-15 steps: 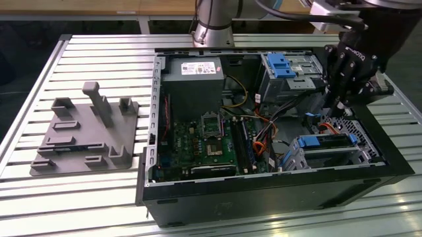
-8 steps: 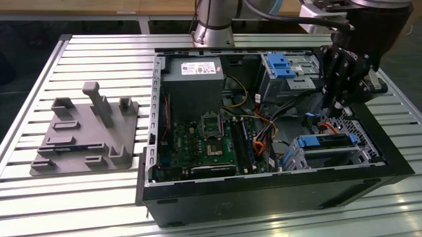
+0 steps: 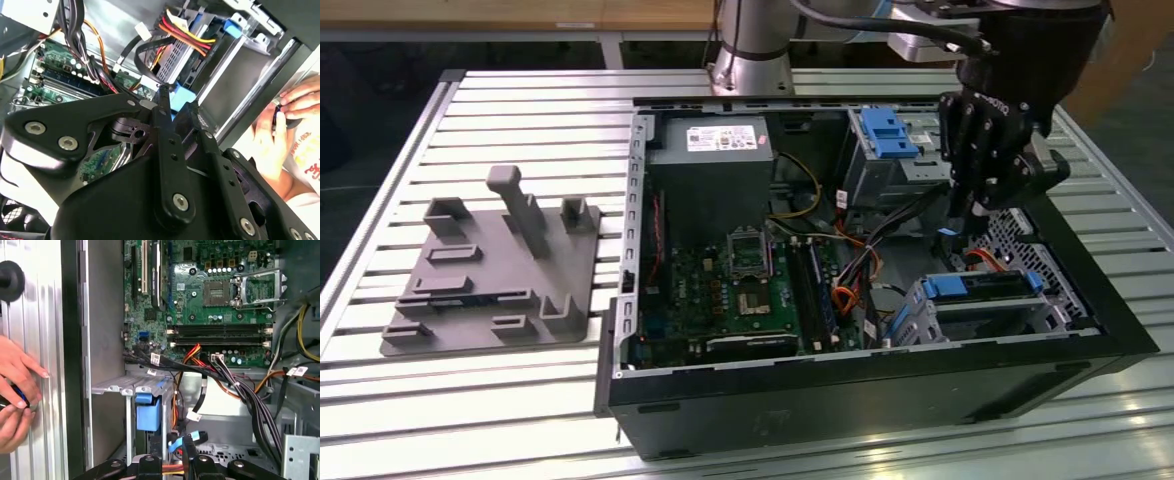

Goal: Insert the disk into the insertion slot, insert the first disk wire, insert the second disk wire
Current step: 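Insert the second disk wire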

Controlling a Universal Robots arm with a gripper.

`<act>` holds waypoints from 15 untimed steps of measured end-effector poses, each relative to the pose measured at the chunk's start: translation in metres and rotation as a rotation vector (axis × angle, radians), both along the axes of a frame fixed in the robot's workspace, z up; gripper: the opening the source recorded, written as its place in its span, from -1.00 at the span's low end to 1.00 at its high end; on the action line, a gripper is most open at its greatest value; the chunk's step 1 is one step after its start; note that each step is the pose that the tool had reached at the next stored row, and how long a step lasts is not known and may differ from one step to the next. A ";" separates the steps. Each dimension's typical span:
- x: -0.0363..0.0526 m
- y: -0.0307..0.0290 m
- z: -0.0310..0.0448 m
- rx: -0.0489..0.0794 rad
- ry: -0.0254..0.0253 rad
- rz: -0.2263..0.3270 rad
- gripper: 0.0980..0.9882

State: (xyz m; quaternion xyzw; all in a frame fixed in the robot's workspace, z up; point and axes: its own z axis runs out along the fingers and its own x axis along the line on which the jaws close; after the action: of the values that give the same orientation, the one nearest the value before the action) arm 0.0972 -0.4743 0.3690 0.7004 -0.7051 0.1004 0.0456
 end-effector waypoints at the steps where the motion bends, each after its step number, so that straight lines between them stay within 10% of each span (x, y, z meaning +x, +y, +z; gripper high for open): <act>1: -0.0010 0.0014 -0.0010 -0.004 -0.0003 0.001 -0.54; 15: -0.0042 0.0103 -0.0128 -0.072 -0.0018 0.048 -0.54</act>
State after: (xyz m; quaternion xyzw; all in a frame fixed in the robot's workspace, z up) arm 0.0929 -0.4640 0.3562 0.7149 -0.6842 0.1274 0.0678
